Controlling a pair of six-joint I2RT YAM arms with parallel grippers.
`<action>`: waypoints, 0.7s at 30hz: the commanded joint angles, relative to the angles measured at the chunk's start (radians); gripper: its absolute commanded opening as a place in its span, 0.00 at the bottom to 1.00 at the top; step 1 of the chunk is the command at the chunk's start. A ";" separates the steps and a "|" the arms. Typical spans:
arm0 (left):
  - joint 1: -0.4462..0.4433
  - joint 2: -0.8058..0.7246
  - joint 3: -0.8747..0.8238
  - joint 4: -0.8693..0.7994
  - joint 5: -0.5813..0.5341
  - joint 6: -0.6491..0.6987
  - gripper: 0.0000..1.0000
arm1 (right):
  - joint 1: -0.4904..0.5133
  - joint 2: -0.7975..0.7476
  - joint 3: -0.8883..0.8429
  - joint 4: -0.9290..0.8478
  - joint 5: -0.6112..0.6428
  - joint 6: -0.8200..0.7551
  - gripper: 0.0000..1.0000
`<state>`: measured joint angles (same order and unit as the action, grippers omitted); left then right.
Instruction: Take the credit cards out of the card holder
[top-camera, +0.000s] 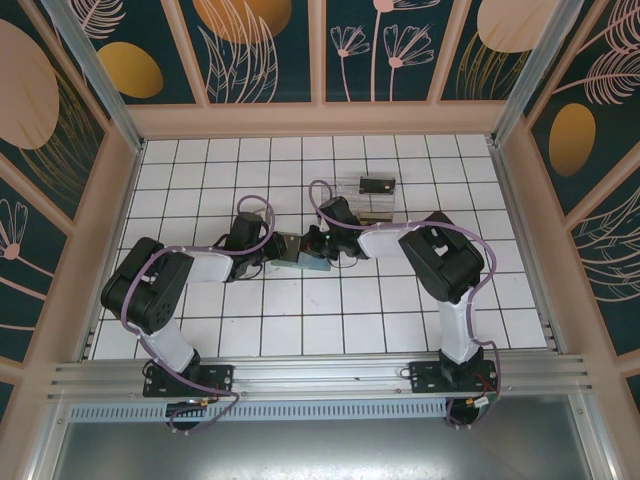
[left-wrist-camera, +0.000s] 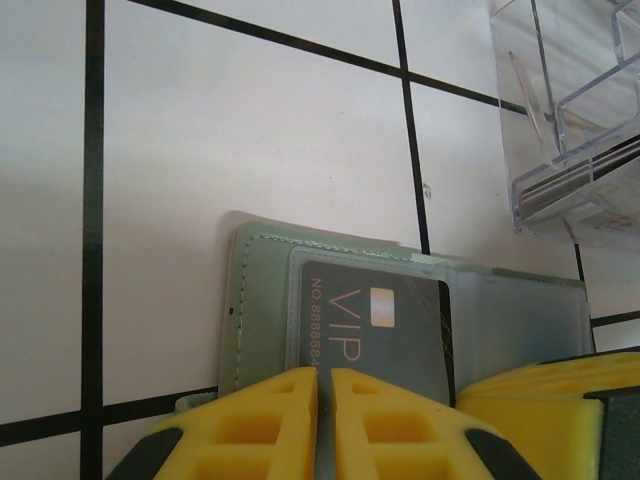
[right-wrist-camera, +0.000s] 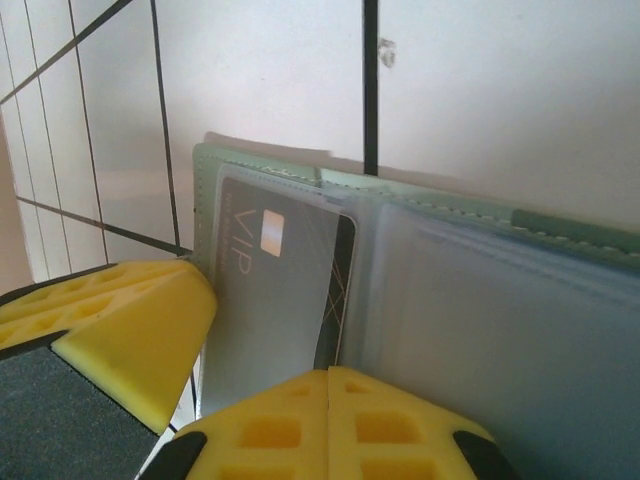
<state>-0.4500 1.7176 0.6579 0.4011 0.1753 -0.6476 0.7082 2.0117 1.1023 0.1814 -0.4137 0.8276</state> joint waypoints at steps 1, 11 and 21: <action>0.005 0.002 -0.014 -0.021 0.015 -0.006 0.15 | -0.004 0.019 -0.026 0.042 -0.034 0.016 0.00; 0.004 -0.140 -0.024 -0.081 -0.008 -0.002 0.35 | -0.019 -0.026 -0.075 0.069 -0.021 0.014 0.00; 0.004 -0.082 -0.043 -0.019 0.037 -0.026 0.27 | -0.021 -0.056 -0.092 0.062 -0.006 -0.003 0.00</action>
<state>-0.4503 1.6093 0.6186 0.3569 0.1978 -0.6598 0.6926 1.9965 1.0370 0.2741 -0.4385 0.8436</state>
